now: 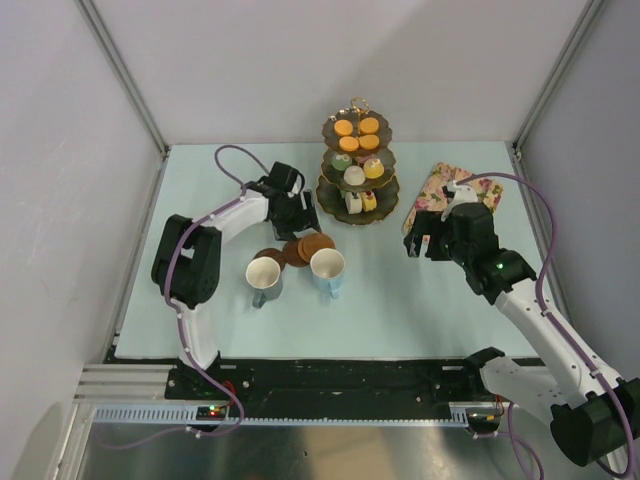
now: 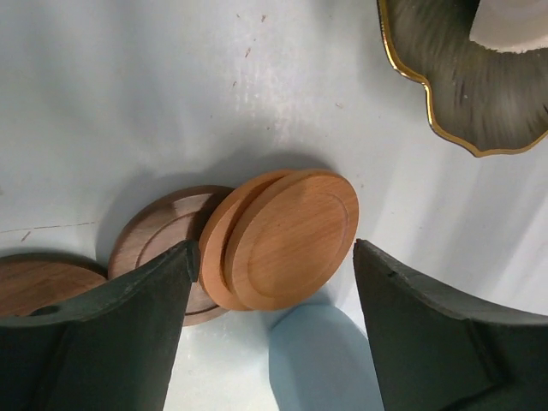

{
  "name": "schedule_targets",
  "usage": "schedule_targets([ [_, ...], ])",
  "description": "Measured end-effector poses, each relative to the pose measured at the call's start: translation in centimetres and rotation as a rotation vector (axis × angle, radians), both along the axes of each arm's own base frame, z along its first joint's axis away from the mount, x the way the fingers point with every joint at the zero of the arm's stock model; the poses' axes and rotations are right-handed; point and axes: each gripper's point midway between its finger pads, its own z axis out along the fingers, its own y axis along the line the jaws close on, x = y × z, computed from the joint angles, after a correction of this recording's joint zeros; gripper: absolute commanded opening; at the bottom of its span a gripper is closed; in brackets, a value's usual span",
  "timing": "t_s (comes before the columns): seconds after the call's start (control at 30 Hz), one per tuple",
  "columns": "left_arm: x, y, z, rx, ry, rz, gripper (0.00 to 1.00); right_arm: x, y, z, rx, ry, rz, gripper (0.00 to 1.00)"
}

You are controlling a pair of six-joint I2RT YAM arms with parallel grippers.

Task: Serve the afternoon tea

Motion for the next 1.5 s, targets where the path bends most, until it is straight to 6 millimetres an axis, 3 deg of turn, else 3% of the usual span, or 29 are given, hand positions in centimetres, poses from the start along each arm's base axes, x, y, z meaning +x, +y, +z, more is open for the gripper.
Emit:
schedule_targets([
  [0.33, 0.3, 1.0, 0.8, 0.043, -0.046, 0.025, 0.88, -0.2, 0.2, -0.3, 0.005, 0.014, 0.011, 0.86],
  [0.73, -0.8, 1.6, 0.5, 0.06, -0.04, -0.005, 0.83, -0.3, 2.4, -2.0, 0.016, 0.077, 0.093, 0.83],
  [1.1, -0.7, 0.2, 0.8, 0.023, -0.035, -0.036, 0.74, -0.1, 3.2, -2.2, 0.024, 0.077, 0.118, 0.82],
  [1.5, -1.5, -2.9, -1.1, 0.016, 0.008, -0.112, 0.69, -0.1, 3.2, -2.2, 0.029, 0.08, 0.11, 0.82],
])
